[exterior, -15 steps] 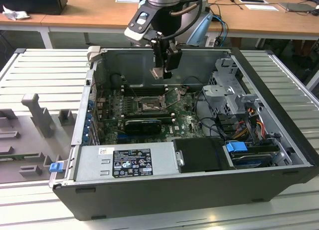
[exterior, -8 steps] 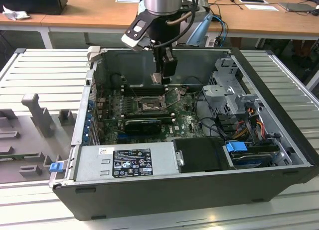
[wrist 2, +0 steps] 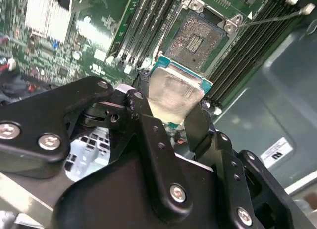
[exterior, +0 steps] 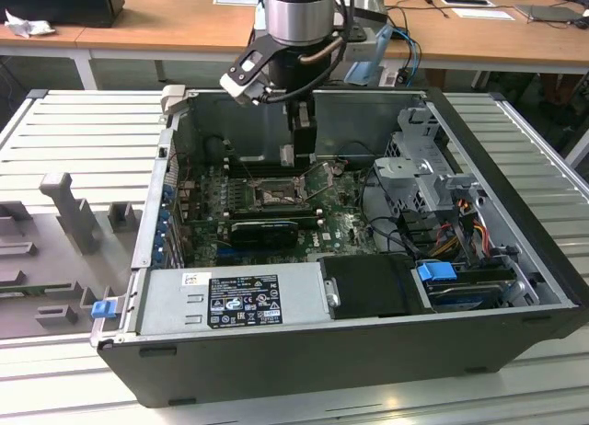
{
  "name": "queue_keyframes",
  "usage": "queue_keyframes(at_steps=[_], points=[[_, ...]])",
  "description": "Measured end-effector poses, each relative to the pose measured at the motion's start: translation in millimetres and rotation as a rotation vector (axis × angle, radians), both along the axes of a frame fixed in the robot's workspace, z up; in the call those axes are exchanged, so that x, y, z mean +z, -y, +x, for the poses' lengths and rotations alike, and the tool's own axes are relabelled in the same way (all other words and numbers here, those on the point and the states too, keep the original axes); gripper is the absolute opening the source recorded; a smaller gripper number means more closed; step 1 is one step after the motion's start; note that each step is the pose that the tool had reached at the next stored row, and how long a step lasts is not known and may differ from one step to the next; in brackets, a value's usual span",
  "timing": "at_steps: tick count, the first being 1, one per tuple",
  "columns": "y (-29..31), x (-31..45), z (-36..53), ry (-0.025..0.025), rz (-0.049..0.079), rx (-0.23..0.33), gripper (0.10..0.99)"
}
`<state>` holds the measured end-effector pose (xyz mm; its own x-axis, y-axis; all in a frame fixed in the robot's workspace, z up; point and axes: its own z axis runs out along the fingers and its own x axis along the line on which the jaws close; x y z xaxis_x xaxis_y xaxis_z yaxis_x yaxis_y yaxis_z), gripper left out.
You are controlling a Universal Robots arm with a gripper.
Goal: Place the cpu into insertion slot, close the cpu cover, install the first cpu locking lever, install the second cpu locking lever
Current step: 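Place the cpu into insertion slot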
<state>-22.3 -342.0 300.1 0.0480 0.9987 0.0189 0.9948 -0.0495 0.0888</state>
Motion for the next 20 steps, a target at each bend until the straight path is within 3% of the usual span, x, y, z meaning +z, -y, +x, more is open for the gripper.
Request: queue_keyframes(at_steps=[12,15,17,20], points=[[-0.8,-24.7,-9.0,0.0000,0.005,-0.009,0.525],[-1.6,-31.9,-11.0,0.0000,0.005,0.016,0.525],[-1.8,-37.3,-11.2,-0.0002,0.005,0.062,0.525],[-1.8,-43.9,-15.3,0.0002,0.005,0.070,0.525]])
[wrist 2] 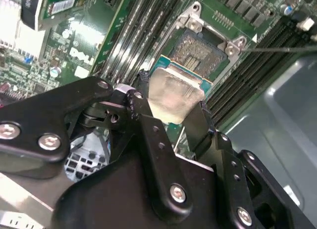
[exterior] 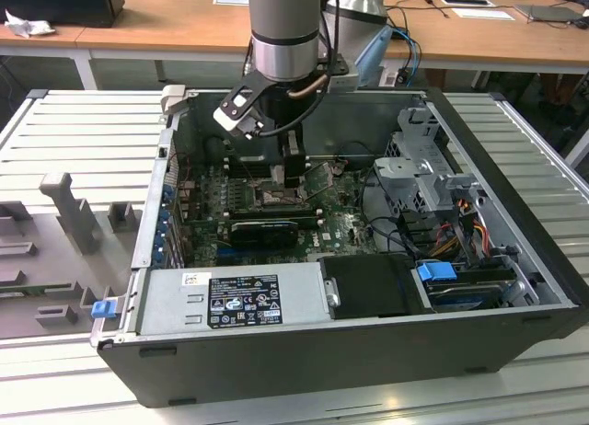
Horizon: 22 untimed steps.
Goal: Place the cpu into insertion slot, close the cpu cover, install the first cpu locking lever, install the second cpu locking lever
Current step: 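Place the cpu into insertion slot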
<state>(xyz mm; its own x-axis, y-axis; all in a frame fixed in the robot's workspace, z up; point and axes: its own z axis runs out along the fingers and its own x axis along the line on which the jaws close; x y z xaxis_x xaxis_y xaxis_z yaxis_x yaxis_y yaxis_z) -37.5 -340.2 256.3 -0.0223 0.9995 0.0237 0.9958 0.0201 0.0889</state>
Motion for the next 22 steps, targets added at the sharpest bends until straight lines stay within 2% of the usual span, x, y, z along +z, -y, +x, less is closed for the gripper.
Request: queue_keyframes(at_steps=[2,3,5,7,12,22], points=[[-0.6,-5.1,-4.3,0.0003,0.000,0.000,0.525],[-4.3,-10.6,-6.3,0.0001,0.000,0.000,0.525],[-7.5,-15.0,-7.2,0.0003,0.000,0.000,0.525],[-10.6,-22.4,-10.1,0.0003,0.000,0.000,0.525],[-15.7,-41.8,-10.7,0.0001,0.000,-0.014,0.525],[-19.9,-53.1,-8.9,-0.0007,0.000,-0.024,0.525]])
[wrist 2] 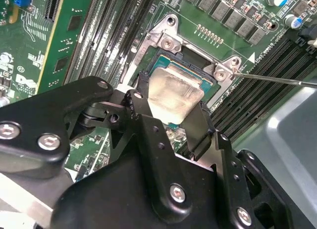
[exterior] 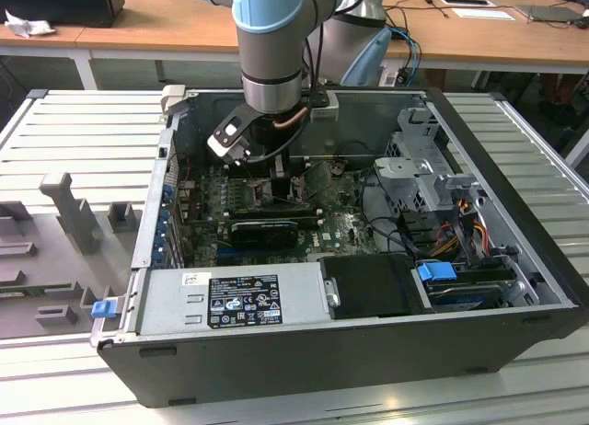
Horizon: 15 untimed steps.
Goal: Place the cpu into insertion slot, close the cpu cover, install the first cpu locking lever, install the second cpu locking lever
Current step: 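Place the cpu into insertion slot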
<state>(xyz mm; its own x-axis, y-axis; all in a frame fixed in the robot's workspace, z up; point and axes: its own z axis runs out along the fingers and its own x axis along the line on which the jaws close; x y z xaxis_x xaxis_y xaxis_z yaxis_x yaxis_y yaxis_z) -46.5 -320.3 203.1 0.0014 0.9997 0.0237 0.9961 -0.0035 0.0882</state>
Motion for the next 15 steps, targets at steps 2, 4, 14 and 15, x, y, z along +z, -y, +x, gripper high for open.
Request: queue_keyframes(at_steps=[2,4,14,15], points=[[0.0,-1.2,0.0,0.0000,0.000,-0.001,0.525],[-0.1,-1.3,0.0,0.0000,0.000,-0.001,0.525],[-1.9,-1.8,0.7,0.0001,0.025,-0.001,0.600],[-1.2,-1.8,0.8,0.0000,0.025,-0.001,0.600]])
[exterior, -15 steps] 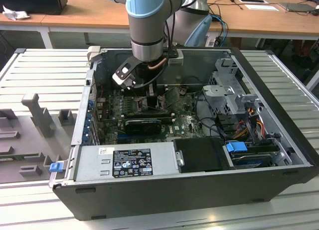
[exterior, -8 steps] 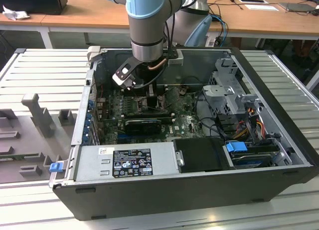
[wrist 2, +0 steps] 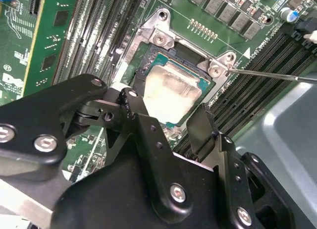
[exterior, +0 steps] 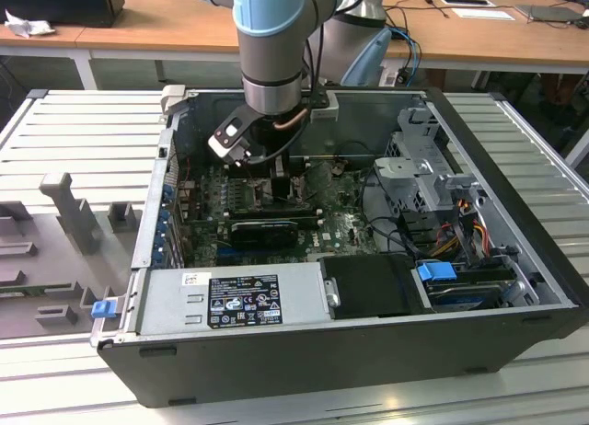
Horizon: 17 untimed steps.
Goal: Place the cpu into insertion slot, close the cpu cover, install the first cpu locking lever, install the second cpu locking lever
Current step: 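Place the cpu into insertion slot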
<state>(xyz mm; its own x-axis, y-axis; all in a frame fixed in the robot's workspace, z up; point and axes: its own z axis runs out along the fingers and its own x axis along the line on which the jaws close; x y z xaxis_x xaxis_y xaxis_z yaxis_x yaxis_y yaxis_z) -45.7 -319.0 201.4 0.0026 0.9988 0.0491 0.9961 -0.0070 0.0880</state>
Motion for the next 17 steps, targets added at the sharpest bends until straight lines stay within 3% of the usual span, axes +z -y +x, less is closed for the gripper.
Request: queue_keyframes(at_steps=[3,4,5,9,14,15,17], points=[[3.4,0.0,-0.1,-0.0001,-0.003,0.000,0.600],[3.5,0.0,0.0,0.0000,-0.010,0.000,0.600],[3.5,-0.1,0.0,0.0001,-0.027,0.000,0.600],[3.5,0.3,-0.1,0.0001,-0.024,0.000,0.600],[3.5,10.0,0.0,0.0000,-0.023,0.000,0.588],[3.5,11.1,0.0,0.0000,-0.024,0.000,0.455],[3.5,12.6,0.0,0.0001,-0.024,0.000,0.337]])
